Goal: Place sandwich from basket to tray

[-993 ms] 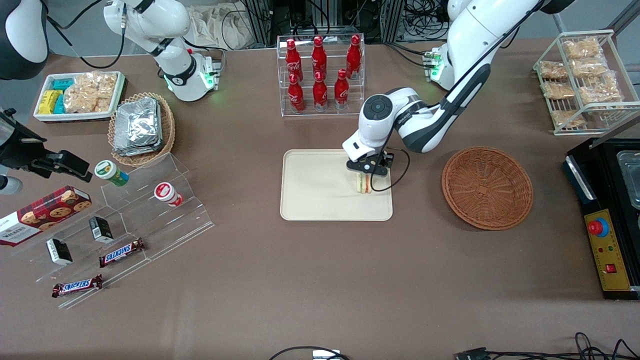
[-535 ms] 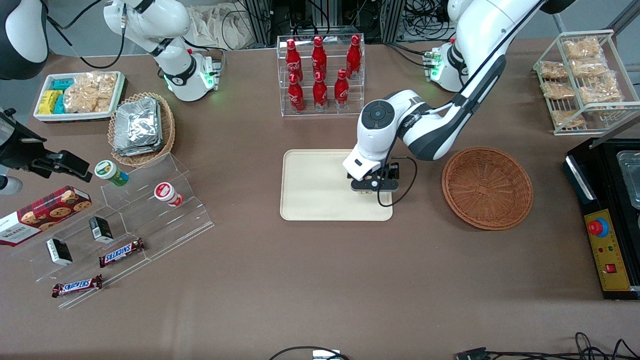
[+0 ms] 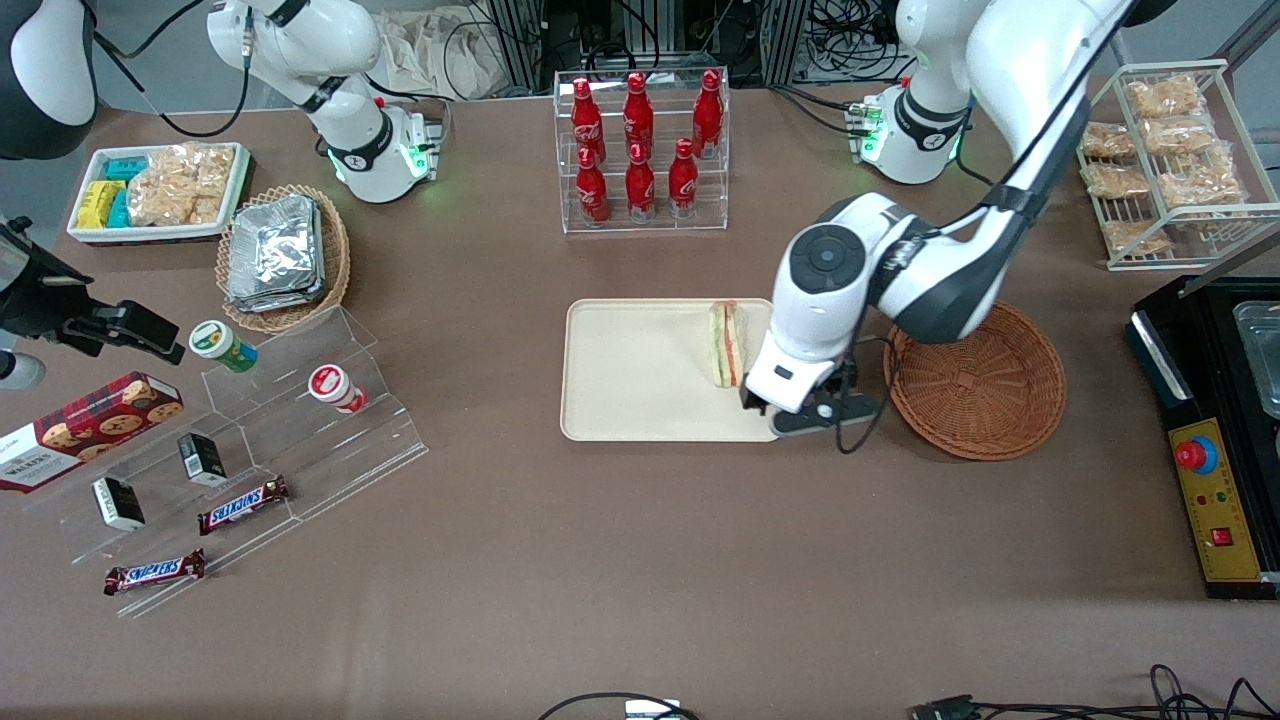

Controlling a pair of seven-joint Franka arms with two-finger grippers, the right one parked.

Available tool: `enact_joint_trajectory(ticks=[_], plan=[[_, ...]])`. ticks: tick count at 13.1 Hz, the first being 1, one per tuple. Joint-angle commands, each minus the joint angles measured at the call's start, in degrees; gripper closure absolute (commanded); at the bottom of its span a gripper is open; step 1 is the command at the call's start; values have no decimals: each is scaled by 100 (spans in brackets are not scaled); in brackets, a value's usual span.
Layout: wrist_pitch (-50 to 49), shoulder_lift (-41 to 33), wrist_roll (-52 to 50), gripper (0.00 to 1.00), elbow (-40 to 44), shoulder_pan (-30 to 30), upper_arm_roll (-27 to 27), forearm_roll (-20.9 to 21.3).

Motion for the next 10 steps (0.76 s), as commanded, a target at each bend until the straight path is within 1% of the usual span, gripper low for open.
enact_joint_trajectory(ticks=[1, 3, 6, 8, 10], plan=[[-446, -162, -40, 0, 287, 277, -50, -176], [-500, -329, 48, 0, 313, 488, -50, -430], [-964, -330, 56, 0, 672, 656, -41, -668], [-1324, -356, 152, 0, 849, 788, -41, -704], [-1572, -575, 756, 0, 920, 815, 81, -957]])
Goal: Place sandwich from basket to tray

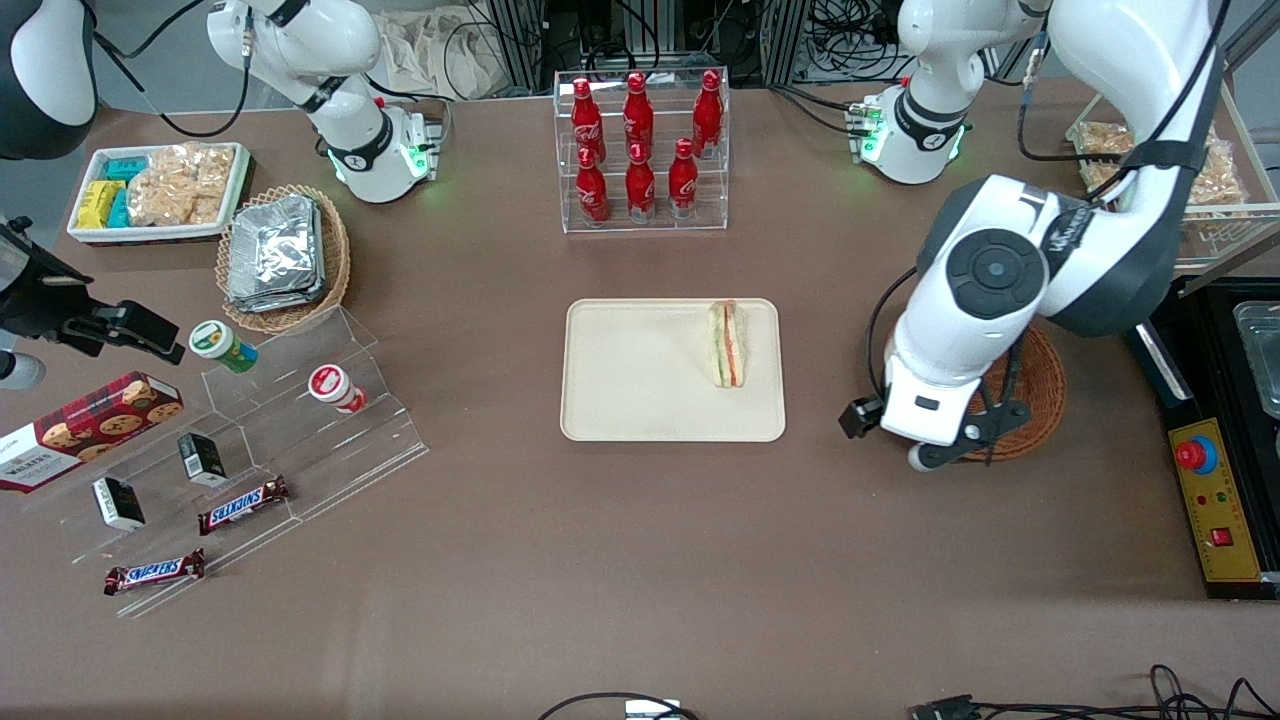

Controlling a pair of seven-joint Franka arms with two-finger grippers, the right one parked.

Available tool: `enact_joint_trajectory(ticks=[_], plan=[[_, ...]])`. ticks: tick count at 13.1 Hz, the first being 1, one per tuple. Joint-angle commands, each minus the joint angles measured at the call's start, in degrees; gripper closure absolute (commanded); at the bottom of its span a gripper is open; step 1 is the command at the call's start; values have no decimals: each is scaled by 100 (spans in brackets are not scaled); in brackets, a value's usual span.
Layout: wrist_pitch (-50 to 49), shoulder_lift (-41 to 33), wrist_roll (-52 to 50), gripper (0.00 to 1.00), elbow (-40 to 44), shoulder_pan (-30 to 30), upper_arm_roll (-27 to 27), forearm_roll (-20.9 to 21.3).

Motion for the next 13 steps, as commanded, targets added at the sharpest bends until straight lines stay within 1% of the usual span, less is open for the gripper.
enact_joint_trajectory(ticks=[1, 2, 3, 4, 8, 10, 12, 13], plan=[[-279, -457, 809, 0, 22, -19, 421, -525], [-348, -633, 1169, 0, 12, -98, 677, -858], [-488, -783, 1608, 0, 4, -159, 923, -1027], [-612, -941, 2004, 0, -49, -273, 1195, -1107], [-822, -1723, 3384, 0, -409, -617, 2276, -1651], [-1095, -1970, 4061, 0, -427, -670, 2620, -1679], [-1332, -2181, 4729, 0, -427, -679, 2884, -1950], [-1394, -2295, 5054, 0, -436, -679, 2946, -1986]])
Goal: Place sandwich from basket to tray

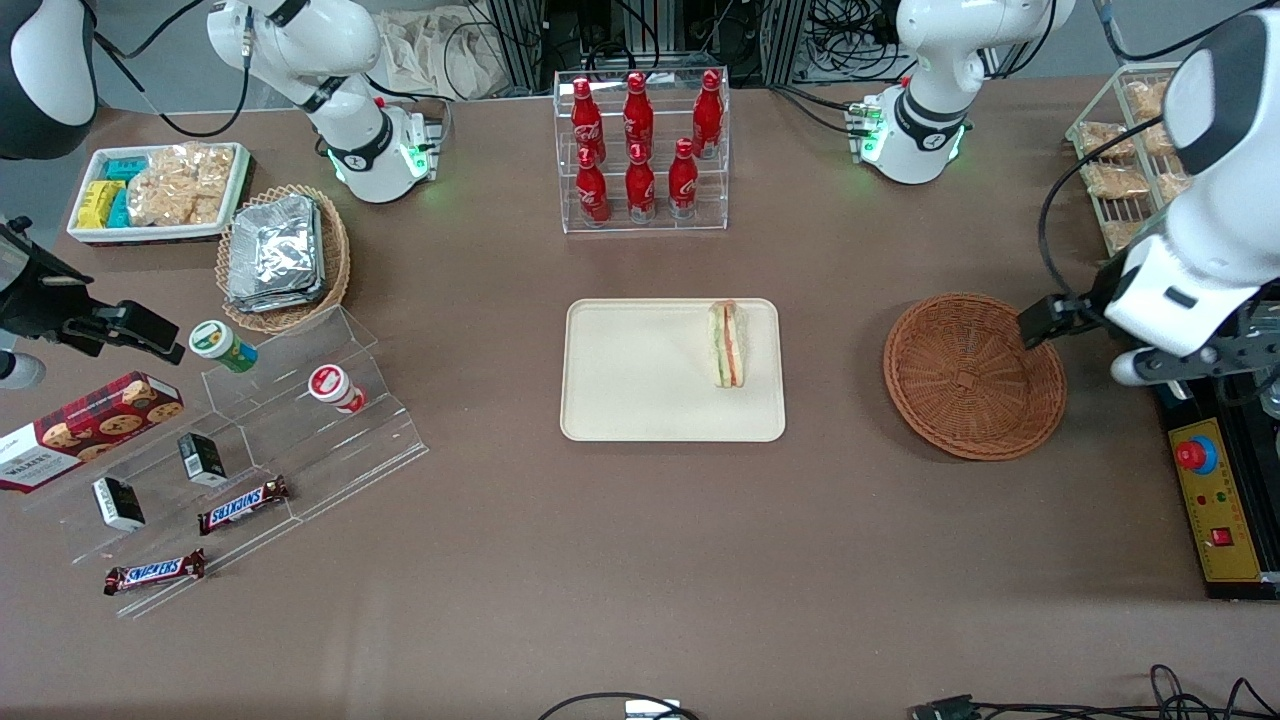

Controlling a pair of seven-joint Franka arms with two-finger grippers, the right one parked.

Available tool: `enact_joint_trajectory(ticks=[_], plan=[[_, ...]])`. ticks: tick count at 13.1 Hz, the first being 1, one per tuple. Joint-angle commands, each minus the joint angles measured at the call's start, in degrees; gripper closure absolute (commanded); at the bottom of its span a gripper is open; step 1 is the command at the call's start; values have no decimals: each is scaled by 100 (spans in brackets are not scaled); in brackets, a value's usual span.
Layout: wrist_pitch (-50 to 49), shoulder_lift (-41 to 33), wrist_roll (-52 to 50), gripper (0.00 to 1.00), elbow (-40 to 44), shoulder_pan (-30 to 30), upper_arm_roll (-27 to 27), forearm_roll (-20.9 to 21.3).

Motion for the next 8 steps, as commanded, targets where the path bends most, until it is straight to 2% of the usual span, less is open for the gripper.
enact_joint_trajectory(ticks=[1, 8], plan=[[-155, -432, 706, 0, -212, -92, 209, -186], [-340, -635, 699, 0, -220, -92, 217, -195]])
